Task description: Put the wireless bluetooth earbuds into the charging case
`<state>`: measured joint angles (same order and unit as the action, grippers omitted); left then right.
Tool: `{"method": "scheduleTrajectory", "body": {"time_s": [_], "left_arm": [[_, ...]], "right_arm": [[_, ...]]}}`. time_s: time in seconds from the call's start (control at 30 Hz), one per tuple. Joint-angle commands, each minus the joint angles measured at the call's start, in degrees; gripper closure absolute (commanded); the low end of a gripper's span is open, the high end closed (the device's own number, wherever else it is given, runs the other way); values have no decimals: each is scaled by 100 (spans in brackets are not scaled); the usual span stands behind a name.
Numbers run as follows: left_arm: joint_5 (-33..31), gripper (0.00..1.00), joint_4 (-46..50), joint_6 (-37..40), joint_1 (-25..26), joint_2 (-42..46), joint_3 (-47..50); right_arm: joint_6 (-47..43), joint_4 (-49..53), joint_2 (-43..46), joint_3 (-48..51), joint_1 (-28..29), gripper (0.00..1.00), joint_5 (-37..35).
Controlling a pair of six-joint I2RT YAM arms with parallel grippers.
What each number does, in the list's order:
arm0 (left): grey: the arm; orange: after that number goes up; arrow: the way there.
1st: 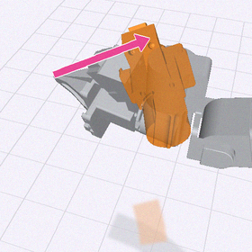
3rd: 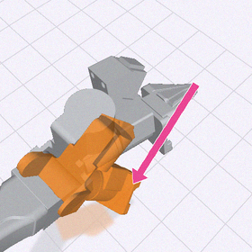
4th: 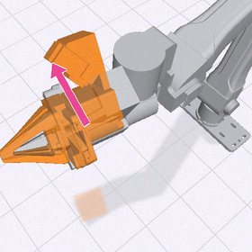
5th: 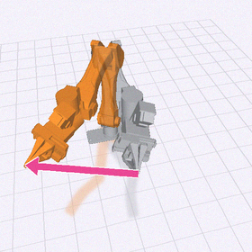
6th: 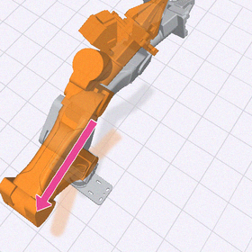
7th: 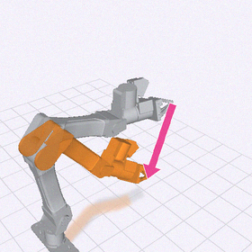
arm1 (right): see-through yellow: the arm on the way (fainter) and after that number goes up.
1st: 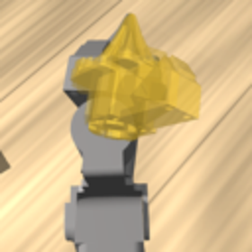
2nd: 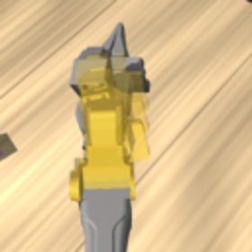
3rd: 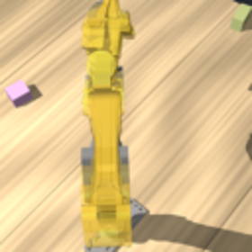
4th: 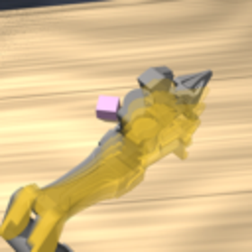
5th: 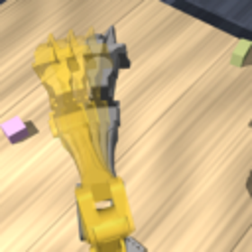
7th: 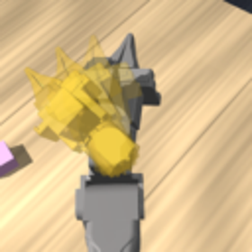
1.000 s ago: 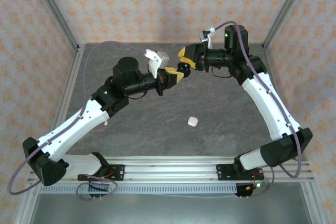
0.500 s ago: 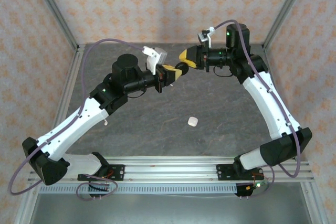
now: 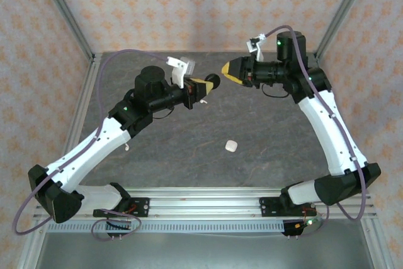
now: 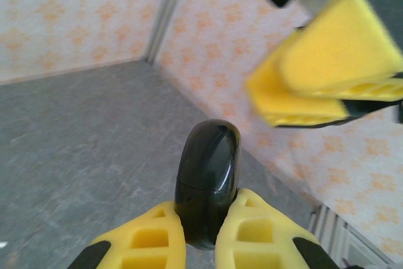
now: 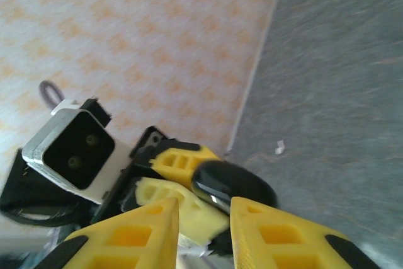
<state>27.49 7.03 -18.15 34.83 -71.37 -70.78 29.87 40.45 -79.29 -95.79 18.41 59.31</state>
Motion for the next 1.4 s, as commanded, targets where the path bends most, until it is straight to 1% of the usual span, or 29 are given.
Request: {"method": "scheduleTrajectory", "body": {"time_s": [0.0, 0.1, 0.23, 0.37, 0.5, 0.6, 0.77, 0.93, 1.0, 1.1, 1.23, 1.33, 1.37], "left_arm": [[-485, 100, 167, -279, -198, 305, 223], [-648, 100, 512, -507, -552, 439, 506], [-622, 100, 924, -815, -1198, 438, 948], [-232, 100, 1162, -839, -1853, 61, 1284], [196, 100, 1479, -667, -2379, -858, 1191], [599, 100, 1727, -378, -2590, -1792, 829], [619, 100, 2312, 66, -2725, -3087, -49], [561, 100, 2761, 348, -2914, -4053, -840], [473, 95, 2996, 472, -2957, -4300, -1113], [238, 85, 3327, 648, -2985, -4519, -1443], [-186, 70, 3711, 824, -2991, -4537, -1752], [-500, 57, 3960, 989, -2991, -4389, -1999], [-616, 50, 4041, 1061, -2995, -4313, -2058]], "right_arm": [[-448, 1065, 125, -107, -229, 70, -1297], [-462, 1581, 38, 156, -274, 68, -2048], [-506, 1920, -101, 743, -272, 64, -2327], [-490, 2058, -225, 1358, -182, 60, -2593], [-435, 2119, -437, 1789, 93, 60, -2965], [-364, 2082, -663, 1981, 372, 60, -2996], [-221, 1939, -924, 2142, 667, 59, -2994], [-100, 1853, -996, 2207, 681, 58, -3021], [-81, 1853, -1034, 2211, 681, 57, -3022], [-44, 1831, -1056, 2241, 683, 57, -3056], [107, 1573, -1036, 2333, 683, 56, -3096], [136, 1416, -1071, 2192, 682, 56, -3044], [101, 1451, -1102, 2089, 685, 56, -3073]]}}
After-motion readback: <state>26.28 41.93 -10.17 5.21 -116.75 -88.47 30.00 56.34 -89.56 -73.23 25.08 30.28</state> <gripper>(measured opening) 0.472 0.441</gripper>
